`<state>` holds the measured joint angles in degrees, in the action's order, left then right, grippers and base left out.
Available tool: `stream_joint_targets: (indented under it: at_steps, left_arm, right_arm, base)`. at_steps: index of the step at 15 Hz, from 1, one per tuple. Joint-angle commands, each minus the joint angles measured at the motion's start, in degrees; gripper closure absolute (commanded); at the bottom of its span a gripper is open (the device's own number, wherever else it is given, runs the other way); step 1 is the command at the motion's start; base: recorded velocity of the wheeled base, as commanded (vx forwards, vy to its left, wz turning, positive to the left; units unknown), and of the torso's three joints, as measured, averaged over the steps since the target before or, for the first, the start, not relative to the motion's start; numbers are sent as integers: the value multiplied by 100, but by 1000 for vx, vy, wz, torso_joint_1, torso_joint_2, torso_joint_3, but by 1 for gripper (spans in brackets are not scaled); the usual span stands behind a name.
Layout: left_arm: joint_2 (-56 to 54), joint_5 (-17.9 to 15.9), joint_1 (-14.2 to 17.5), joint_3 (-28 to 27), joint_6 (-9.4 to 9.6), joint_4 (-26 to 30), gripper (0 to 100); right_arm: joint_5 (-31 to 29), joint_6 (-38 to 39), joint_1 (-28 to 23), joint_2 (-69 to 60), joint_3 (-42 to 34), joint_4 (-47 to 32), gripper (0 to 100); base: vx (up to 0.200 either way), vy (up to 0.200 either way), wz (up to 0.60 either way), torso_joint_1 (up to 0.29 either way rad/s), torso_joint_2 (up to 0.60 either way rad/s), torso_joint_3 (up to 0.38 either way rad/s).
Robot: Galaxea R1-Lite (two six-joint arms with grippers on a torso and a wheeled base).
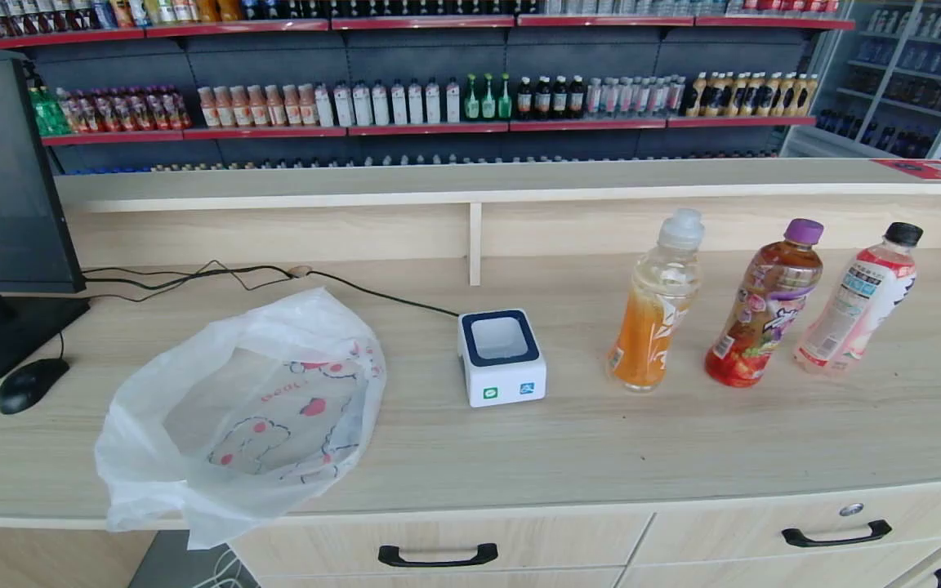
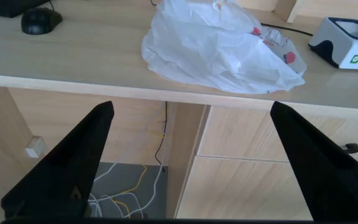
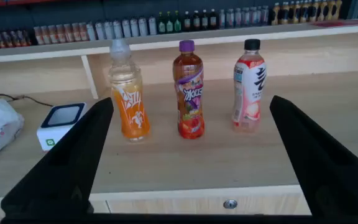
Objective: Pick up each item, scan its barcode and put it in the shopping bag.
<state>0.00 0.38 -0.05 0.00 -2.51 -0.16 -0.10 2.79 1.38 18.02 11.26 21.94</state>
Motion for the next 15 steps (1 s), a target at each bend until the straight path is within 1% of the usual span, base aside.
stream_joint_targets:
  at_steps: [1, 2, 3, 4, 5, 6, 8, 9, 11, 12, 13, 14, 15]
  left_arm:
    - [0, 6, -4, 0, -4, -2, 0]
    - [9, 6, -4, 0, -4, -2, 0]
    - [9, 6, -4, 0, -4, -2, 0]
    - [9, 6, 5, 0, -4, -2, 0]
    - [9, 6, 5, 0, -4, -2, 0]
    - [9, 6, 5, 0, -4, -2, 0]
    - [0, 6, 5, 0, -4, -2, 0]
    - [9, 6, 5, 0, -4, -2, 0]
    - [9, 6, 5, 0, -4, -2, 0]
    - [9, 6, -4, 0, -4, -2, 0]
    - [9, 6, -4, 0, -4, -2, 0]
    - [9, 6, 5, 0, -4, -2, 0]
    - [0, 6, 5, 0, -4, -2, 0]
  right_arm:
    - [1, 72, 143, 3305, 280, 3141, 0]
    - [1, 37, 337, 4113, 350, 4055, 0]
    - [1, 37, 398, 4562, 429, 4494, 0]
    - [1, 55, 486, 4887, 473, 4749, 0]
    - [1, 143, 899, 5484, 526, 5250, 0]
    - [1, 213, 1005, 5845, 535, 5522, 0]
    - [1, 204, 1022, 6311, 728, 5593, 0]
    - [10, 204, 1066, 6442, 605, 5672, 0]
    - [106, 116, 1471, 6548, 69, 5980, 0]
    - [282, -42, 1488, 6574, 51, 5980, 0]
    - [282, -42, 1488, 6574, 51, 5980, 0]
    - [484, -165, 1515, 6776, 130, 5988, 0]
    - [484, -191, 1515, 6917, 245, 5997, 0]
  base:
    - [0, 0, 0, 0, 0, 0]
    - [0, 0, 0, 0, 0, 0]
    - [0, 0, 0, 0, 0, 0]
    - [0, 0, 0, 0, 0, 0]
    - [0, 0, 0, 0, 0, 0]
    - [0, 0, 0, 0, 0, 0]
    - [0, 0, 0, 0, 0, 0]
    - [0, 0, 0, 0, 0, 0]
    - [0, 0, 0, 0, 0, 0]
    - [0, 0, 0, 0, 0, 0]
    - [0, 0, 0, 0, 0, 0]
    - [0, 0, 0, 0, 0, 0]
    - [0, 0, 0, 0, 0, 0]
